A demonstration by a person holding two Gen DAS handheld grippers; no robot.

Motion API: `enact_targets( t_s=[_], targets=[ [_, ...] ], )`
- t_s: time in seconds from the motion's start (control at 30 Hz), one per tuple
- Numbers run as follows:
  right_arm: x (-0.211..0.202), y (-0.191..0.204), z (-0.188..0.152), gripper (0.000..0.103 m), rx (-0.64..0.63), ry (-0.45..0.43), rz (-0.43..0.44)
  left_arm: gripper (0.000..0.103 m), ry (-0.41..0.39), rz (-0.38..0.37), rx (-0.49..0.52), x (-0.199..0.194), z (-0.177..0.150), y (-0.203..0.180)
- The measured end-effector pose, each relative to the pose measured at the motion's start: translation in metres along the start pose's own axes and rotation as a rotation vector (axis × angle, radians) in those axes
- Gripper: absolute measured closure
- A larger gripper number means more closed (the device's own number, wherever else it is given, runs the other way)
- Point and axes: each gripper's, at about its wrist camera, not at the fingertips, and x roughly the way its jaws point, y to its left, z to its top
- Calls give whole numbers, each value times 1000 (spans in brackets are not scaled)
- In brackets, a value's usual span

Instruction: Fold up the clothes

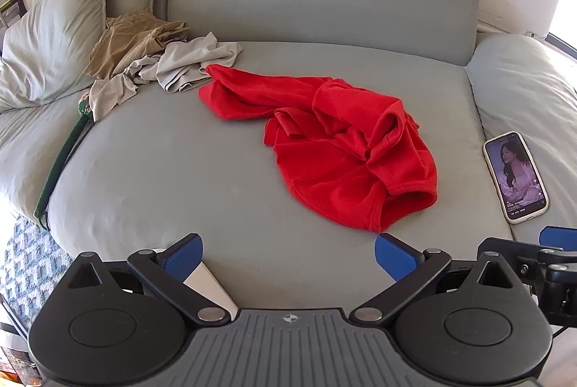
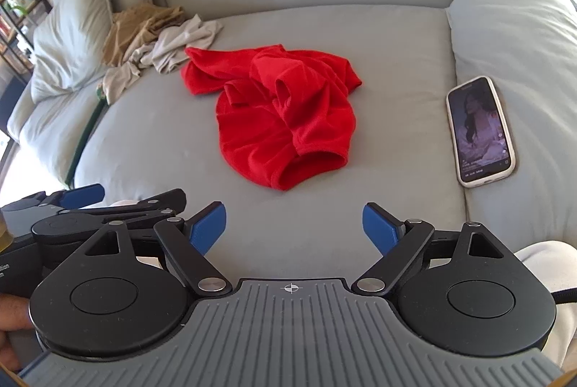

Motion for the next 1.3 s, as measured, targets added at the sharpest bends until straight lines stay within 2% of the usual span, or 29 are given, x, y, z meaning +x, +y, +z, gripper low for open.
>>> enact_targets(
  t_s=[0.23, 0.33, 1.3],
  targets=[
    [0, -2, -1, 14, 5, 4, 10, 2, 3, -36, -15, 0, 1, 2],
    [-1, -1, -1, 14, 2, 5, 10, 2, -3, -12, 1, -5, 1, -7],
    [-1, -1, -4, 13, 4, 17, 6, 1, 16, -25, -7, -7, 1, -4]
  ],
)
